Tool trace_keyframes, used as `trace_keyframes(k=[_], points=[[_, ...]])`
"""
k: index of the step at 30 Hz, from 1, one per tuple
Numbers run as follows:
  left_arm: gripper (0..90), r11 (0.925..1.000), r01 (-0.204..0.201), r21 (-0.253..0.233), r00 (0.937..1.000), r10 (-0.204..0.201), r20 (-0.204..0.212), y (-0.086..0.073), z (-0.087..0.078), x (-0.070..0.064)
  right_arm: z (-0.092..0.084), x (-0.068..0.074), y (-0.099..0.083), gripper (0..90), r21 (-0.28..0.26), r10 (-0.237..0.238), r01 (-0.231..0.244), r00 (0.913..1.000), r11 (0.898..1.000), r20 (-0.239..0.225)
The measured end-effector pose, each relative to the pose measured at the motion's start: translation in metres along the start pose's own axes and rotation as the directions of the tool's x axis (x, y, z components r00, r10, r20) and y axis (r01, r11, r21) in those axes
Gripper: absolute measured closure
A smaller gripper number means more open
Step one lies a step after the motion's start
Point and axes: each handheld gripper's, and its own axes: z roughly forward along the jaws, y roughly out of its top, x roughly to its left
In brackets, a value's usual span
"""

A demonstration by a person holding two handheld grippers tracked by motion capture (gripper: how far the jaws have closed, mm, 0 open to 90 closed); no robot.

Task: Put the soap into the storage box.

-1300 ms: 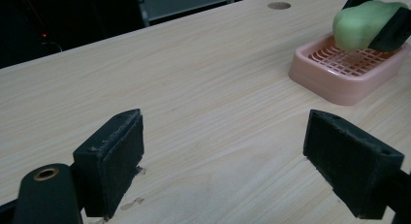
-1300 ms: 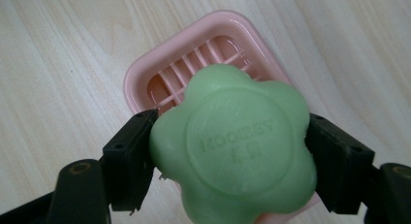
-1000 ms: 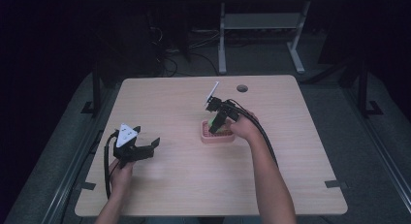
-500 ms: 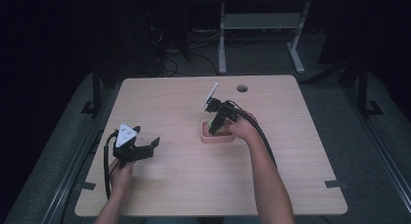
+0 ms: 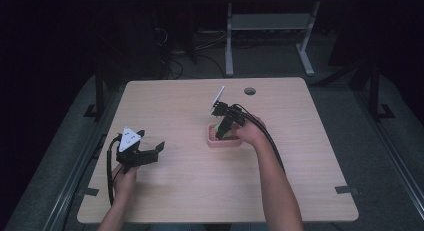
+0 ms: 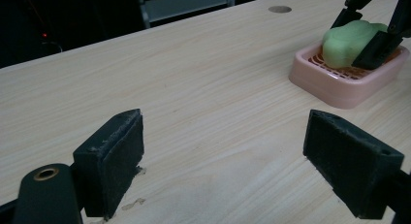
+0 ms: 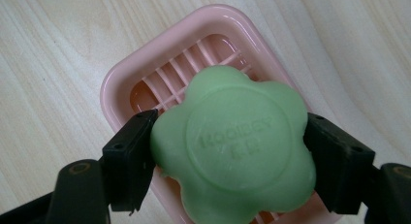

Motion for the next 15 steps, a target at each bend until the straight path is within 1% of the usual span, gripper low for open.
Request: trace_keyframes(k=[13, 15], points=[[14.3, 1.0, 0.001, 0.0, 1.0, -0.001, 0.0, 0.0, 0.0001, -0.0001, 0.0003, 0.0001, -0.0003, 25.3, 0.008, 0.007, -0.007, 1.0, 1.0, 0.002], [14.3, 1.0, 0.0, 0.0, 1.0, 0.0, 0.0, 0.0, 0.0001, -0.0001, -0.0013, -0.0001, -0.0006, 25.4, -0.001, 0.003, -0.003, 1.0, 1.0, 0.002]])
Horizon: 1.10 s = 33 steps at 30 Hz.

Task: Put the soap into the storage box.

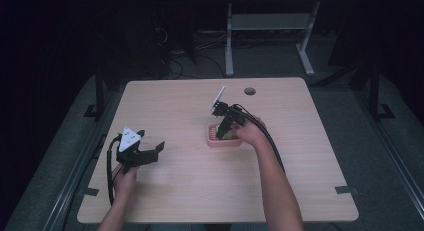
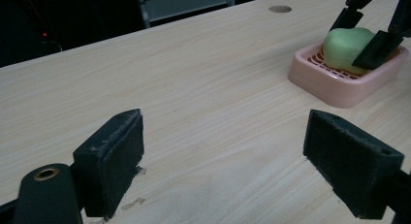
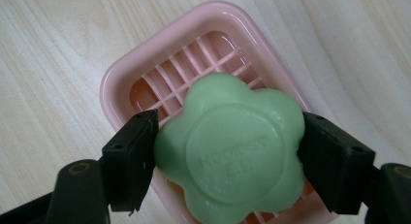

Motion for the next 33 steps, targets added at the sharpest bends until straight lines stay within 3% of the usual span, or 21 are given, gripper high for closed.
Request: trace_keyframes(k=[33], points=[[14.4, 1.0, -0.003, 0.005, 1.0, 0.003, 0.004, 0.0, 0.001, -0.001, -0.011, -0.001, -0.009, 22.0, -0.039, 0.026, -0.027, 0.9991, 0.999, -0.032]])
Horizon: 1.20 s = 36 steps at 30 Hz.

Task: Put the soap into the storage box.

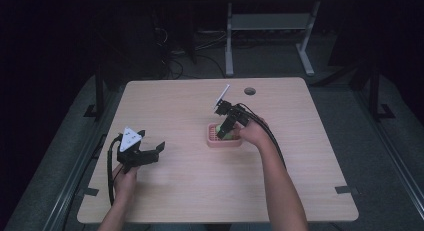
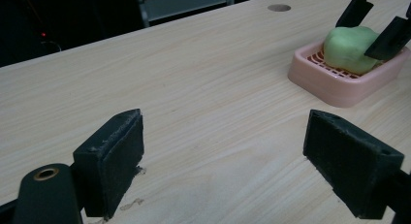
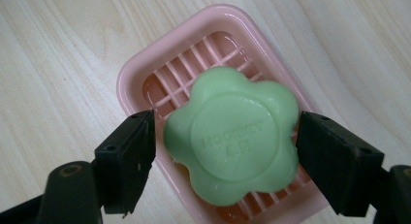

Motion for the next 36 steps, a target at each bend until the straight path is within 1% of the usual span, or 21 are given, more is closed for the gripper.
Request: trace_keyframes(k=[3, 5, 6, 8, 13, 15, 17, 18, 21, 26, 30, 34, 36], points=[[14.3, 1.0, 0.0, 0.001, 1.0, 0.0, 0.001, 0.0, 0.0, 0.0, -0.003, -0.001, -0.003, 22.0, -0.007, 0.003, -0.003, 1.0, 1.0, 0.004], [14.3, 1.0, -0.001, 0.001, 1.0, 0.001, 0.001, 0.0, 0.0, 0.0, -0.006, -0.002, -0.006, 22.0, -0.016, 0.014, -0.014, 0.9999, 1.0, -0.001], [14.3, 1.0, -0.003, 0.003, 1.0, 0.003, 0.002, 0.0, 0.0, 0.0, -0.007, -0.003, -0.007, 22.0, -0.019, 0.009, -0.009, 1.0, 1.0, 0.0], [14.3, 1.0, 0.0, 0.002, 1.0, 0.0, 0.004, 0.0, 0.001, -0.001, -0.009, -0.003, -0.01, 22.0, -0.028, 0.011, -0.011, 0.9999, 1.0, 0.003], [14.3, 1.0, -0.008, 0.003, 1.0, 0.008, 0.002, 0.0, 0.001, -0.001, -0.014, -0.004, -0.014, 21.9, -0.036, 0.018, -0.017, 0.9998, 0.999, 0.004], [14.3, 1.0, -0.002, 0.004, 1.0, 0.002, 0.001, 0.0, 0.001, -0.001, -0.016, -0.005, -0.015, 21.9, -0.038, 0.02, -0.02, 0.9998, 0.999, 0.008], [14.3, 1.0, -0.001, 0.008, 1.0, 0.001, 0.008, 0.0, 0.001, -0.001, -0.017, -0.004, -0.016, 22.0, -0.037, 0.022, -0.022, 0.9997, 0.999, 0.006], [14.3, 0.9999, -0.007, 0.01, 0.9999, 0.007, 0.007, -0.001, 0.0, -0.001, -0.018, -0.004, -0.017, 21.9, -0.035, 0.022, -0.022, 0.9997, 0.999, 0.008], [14.3, 1.0, -0.007, 0.005, 1.0, 0.007, 0.004, 0.0, 0.0, -0.001, -0.02, -0.002, -0.018, 21.9, -0.034, 0.018, -0.018, 0.9997, 0.999, 0.014], [14.3, 0.9999, -0.002, 0.01, 1.0, 0.002, 0.003, -0.001, 0.001, 0.0, -0.028, -0.002, -0.021, 22.0, -0.053, 0.015, -0.014, 0.9997, 0.998, 0.017], [14.3, 1.0, -0.008, 0.005, 1.0, 0.008, 0.002, 0.0, 0.0, -0.001, -0.033, -0.002, -0.026, 22.0, -0.059, 0.019, -0.017, 0.9996, 0.998, 0.021], [14.3, 0.9999, -0.008, 0.009, 1.0, 0.008, 0.003, 0.0, 0.001, -0.002, -0.037, -0.001, -0.031, 22.1, -0.077, 0.016, -0.015, 0.9996, 0.997, 0.022], [14.3, 0.9999, -0.009, 0.011, 1.0, 0.009, 0.004, 0.0, 0.001, -0.002, -0.039, 0.0, -0.034, 22.1, -0.073, 0.021, -0.019, 0.9995, 0.997, 0.025]])
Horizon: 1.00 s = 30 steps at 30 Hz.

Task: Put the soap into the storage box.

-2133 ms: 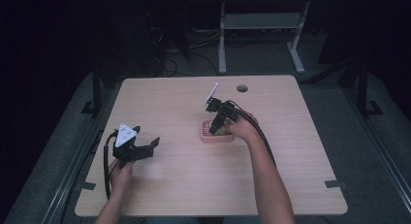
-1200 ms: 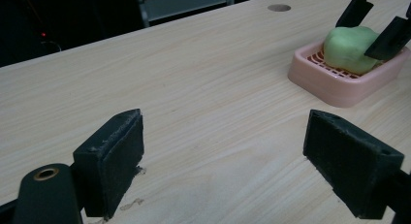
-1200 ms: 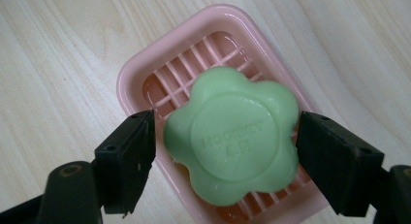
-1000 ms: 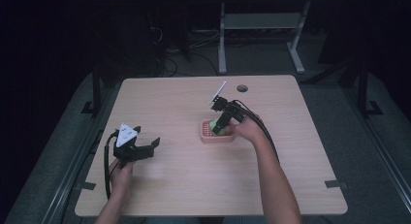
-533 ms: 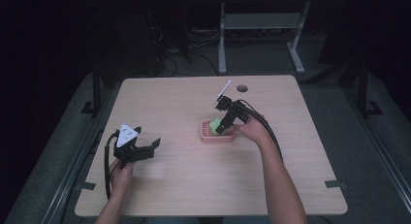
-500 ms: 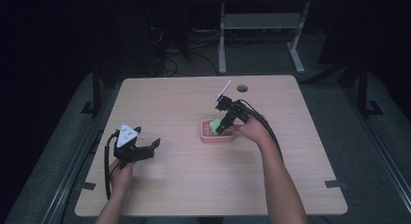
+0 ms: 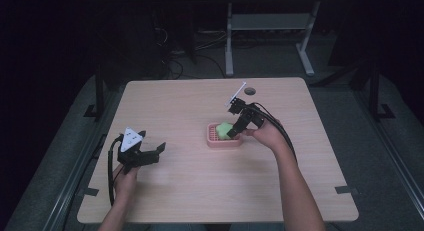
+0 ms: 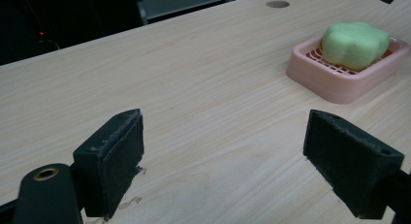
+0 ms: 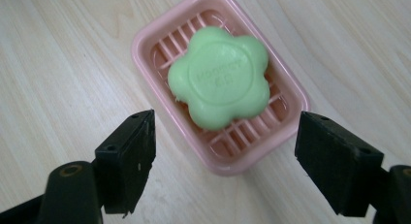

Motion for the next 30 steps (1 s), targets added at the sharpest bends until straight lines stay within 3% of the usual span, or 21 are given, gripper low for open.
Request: trace_keyframes(k=[30], points=[[14.3, 0.9999, -0.006, 0.011, 1.0, 0.006, 0.003, -0.001, 0.002, -0.001, -0.015, -0.006, -0.053, 22.6, -0.021, 0.052, -0.052, 0.9986, 0.998, 0.001]])
